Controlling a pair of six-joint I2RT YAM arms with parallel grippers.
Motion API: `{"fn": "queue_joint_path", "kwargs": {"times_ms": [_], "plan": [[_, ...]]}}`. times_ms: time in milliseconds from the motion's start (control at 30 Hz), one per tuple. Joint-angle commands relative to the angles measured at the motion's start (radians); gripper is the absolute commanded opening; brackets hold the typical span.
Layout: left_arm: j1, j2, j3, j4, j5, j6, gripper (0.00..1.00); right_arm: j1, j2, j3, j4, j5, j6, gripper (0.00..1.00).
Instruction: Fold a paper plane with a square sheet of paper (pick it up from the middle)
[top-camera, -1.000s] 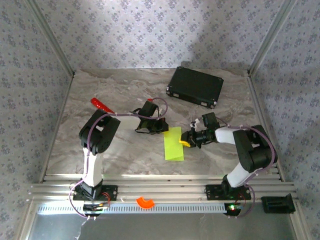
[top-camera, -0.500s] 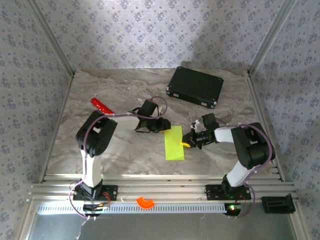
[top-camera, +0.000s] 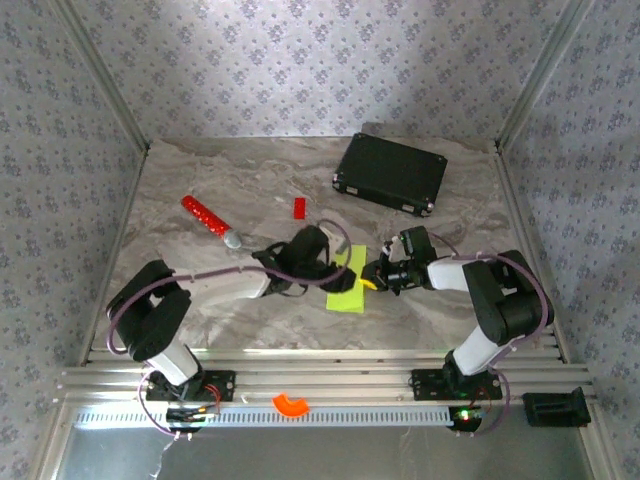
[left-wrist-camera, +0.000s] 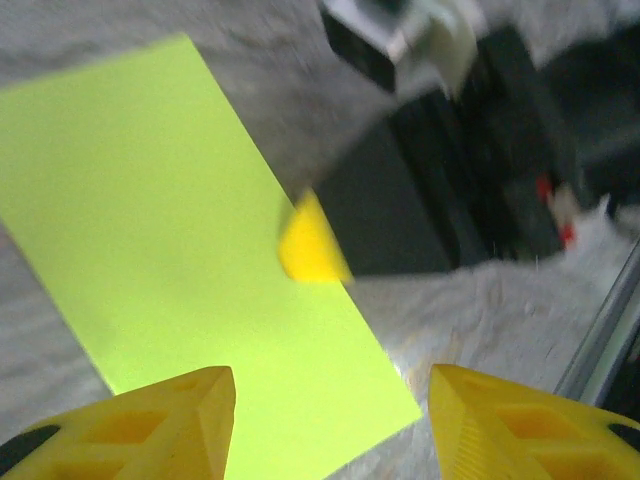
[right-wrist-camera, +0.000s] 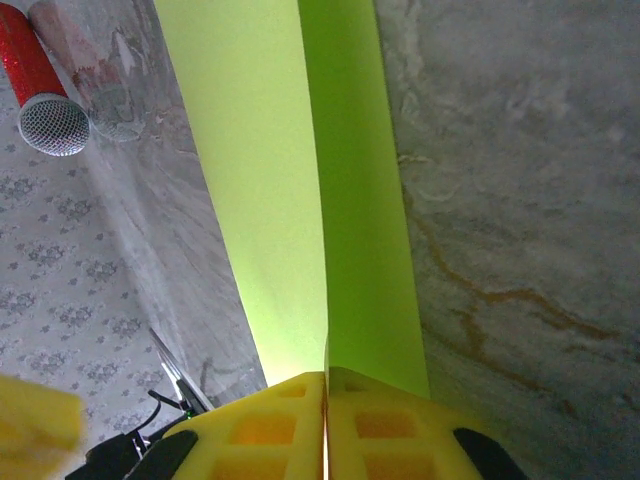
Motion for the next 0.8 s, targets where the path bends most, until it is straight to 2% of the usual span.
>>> {"fn": "queue_joint_path", "kwargs": {"times_ms": [0, 167, 267, 533, 767], "plan": [[-0.083, -0.025, -0.01, -0.079, -0.168, 0.143, 0.55, -0.005, -0.03, 0.027, -0.057, -0.019, -0.029, 0.11], [-0.221, 0.016, 0.029, -0.157, -0.326, 0.255, 0.59, -0.012, -0.035, 0.027, -0.056, -0.045, -0.034, 0.09], [-0.273, 0.055, 0.068, -0.205, -0.42, 0.313, 0.63, -0.013, -0.034, 0.031, -0.059, -0.048, -0.034, 0.08], [-0.342, 0.119, 0.122, -0.214, -0.582, 0.376, 0.7, -0.013, -0.025, 0.037, -0.068, -0.046, -0.032, 0.08], [-0.36, 0.165, 0.165, -0.231, -0.634, 0.429, 0.72, -0.011, -0.033, 0.033, -0.074, -0.037, -0.033, 0.07]]}}
